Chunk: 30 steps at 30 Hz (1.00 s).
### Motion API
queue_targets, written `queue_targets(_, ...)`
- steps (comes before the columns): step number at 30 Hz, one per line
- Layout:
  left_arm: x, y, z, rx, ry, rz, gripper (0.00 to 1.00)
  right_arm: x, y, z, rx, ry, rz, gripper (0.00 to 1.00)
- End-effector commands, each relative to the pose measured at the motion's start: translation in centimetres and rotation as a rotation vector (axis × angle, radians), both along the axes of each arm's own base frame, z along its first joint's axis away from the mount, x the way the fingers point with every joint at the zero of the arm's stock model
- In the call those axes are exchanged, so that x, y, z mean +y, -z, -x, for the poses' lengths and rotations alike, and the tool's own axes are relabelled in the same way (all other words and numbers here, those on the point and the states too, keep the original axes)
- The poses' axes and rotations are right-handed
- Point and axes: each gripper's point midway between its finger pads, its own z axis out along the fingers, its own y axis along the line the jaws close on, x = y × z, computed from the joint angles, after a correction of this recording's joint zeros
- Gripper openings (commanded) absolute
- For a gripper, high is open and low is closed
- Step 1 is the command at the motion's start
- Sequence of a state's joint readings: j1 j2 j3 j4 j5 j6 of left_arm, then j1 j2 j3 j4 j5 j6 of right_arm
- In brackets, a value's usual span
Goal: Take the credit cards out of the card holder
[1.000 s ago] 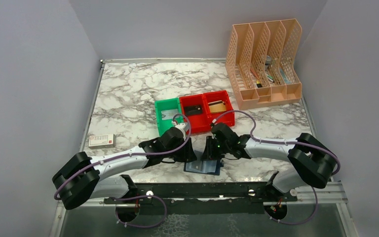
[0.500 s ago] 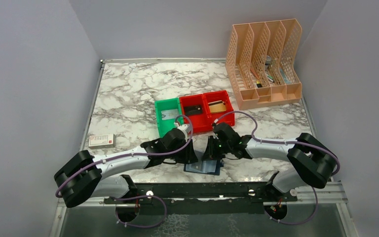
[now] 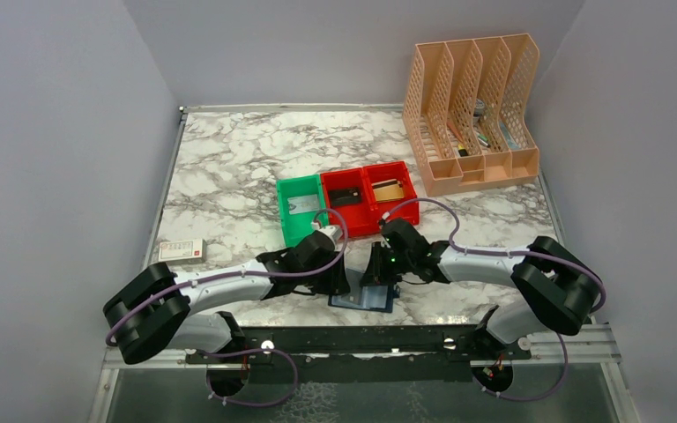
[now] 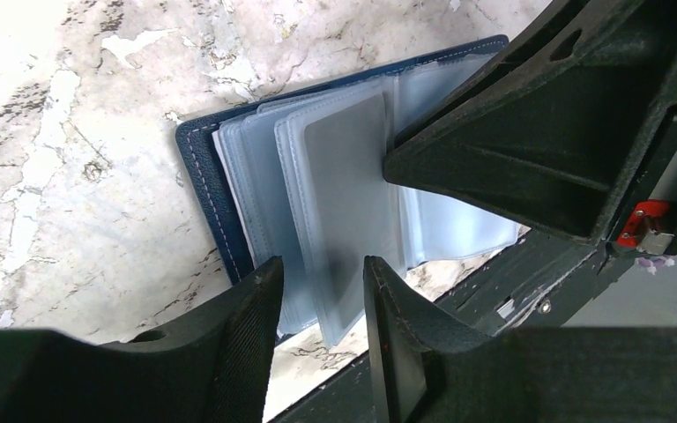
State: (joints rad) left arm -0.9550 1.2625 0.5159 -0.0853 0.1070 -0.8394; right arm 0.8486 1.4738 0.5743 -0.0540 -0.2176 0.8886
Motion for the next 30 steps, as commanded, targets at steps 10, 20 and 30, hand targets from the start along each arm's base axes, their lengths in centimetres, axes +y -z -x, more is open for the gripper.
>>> queue_targets(10,-3.2,-4.2,-0.2,-0.059,0.074,0.155,0.25,-1.5,2.6,0.6,0.031,-0.003,0.088,0.14)
queue_targets(20,-5.1,-5.8,0.3,-0.062,0.136,0.235,0.28,-1.0,-3.7,-1.7,-0.130,0.036,0.008,0.37)
queue_targets(30,-6.9,-5.5,1.0,-0.049,0.196,0.235,0.35,-4.3,-4.5,-1.2,-0.118,0.159,0.073,0.41)
